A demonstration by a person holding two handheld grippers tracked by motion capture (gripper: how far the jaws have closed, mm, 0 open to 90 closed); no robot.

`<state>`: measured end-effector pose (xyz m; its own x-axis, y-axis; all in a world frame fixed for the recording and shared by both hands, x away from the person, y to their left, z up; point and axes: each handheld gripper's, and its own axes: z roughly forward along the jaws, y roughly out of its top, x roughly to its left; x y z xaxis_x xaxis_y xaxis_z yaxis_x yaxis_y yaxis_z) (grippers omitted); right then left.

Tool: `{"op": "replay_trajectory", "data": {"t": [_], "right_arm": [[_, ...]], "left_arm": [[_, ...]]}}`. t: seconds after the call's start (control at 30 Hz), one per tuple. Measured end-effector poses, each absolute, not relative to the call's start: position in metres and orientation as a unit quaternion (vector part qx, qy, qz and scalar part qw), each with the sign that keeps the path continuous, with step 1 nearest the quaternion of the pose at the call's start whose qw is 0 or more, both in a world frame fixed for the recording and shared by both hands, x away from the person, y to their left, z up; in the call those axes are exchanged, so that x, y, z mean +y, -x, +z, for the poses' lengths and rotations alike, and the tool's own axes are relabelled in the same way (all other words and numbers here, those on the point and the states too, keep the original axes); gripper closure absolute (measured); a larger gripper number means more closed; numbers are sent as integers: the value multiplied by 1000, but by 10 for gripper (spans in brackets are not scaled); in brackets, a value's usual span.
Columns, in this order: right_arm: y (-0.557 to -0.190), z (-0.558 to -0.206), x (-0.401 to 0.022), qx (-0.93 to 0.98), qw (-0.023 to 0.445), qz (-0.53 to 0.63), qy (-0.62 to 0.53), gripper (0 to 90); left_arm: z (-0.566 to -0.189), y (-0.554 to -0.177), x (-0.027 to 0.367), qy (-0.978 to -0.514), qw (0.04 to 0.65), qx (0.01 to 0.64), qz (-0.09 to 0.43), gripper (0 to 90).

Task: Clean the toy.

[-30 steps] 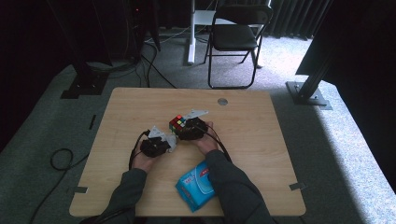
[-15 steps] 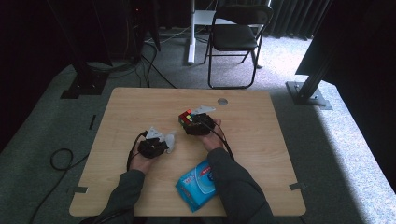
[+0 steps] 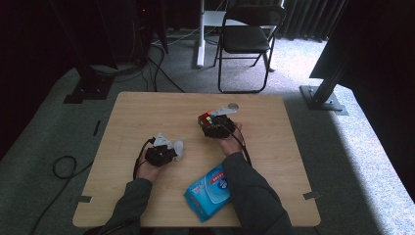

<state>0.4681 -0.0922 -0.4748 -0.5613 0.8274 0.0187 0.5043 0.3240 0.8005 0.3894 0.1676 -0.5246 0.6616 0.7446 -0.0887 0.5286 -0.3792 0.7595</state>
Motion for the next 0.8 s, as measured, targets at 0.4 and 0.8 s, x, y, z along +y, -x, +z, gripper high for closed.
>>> {"op": "replay_trajectory", "data": {"t": [0.4,0.8], "right_arm": [[-464,-462,-120,772,213,397,-449,342],[-463,-476,-148,759,220,381,-479,342]], "left_arm": [[-525,-390,166,-821,399,387,134,839],[-526,-390,164,-822,398,384,133,839]]}}
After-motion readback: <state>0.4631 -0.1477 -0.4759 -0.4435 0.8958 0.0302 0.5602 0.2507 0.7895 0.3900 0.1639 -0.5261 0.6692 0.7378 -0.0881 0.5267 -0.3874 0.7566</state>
